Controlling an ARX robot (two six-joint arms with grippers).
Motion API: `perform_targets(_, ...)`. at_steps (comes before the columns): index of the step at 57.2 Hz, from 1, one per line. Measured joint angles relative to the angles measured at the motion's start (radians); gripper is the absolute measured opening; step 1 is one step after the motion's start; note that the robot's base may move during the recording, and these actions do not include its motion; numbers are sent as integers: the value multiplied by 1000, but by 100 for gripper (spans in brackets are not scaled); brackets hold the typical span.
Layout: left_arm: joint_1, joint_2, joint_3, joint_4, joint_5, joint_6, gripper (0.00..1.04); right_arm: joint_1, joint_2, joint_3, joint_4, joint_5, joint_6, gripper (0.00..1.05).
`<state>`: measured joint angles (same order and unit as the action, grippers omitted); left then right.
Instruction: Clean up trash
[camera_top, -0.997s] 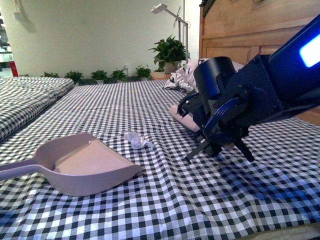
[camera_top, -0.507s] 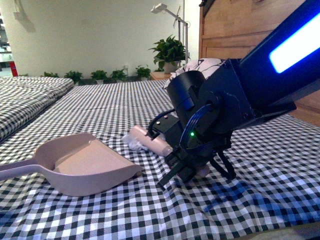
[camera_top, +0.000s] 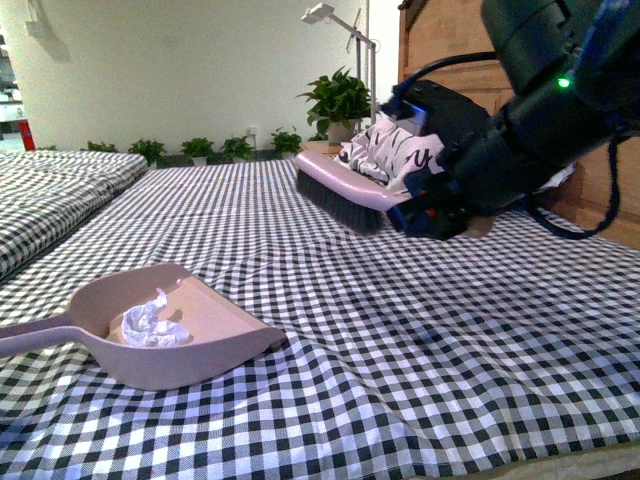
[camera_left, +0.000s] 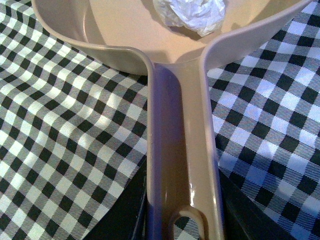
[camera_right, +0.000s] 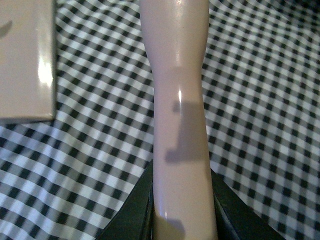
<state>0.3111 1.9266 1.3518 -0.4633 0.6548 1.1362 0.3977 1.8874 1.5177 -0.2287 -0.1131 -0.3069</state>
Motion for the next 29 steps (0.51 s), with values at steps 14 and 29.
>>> perform_targets(14,0,0,0,0,0,0,28,-74,-116,-174,146,29,5,20)
perform_targets(29,-2,-85,-142,390,142,-169,28,-285,-344,-370,255,25,93,20)
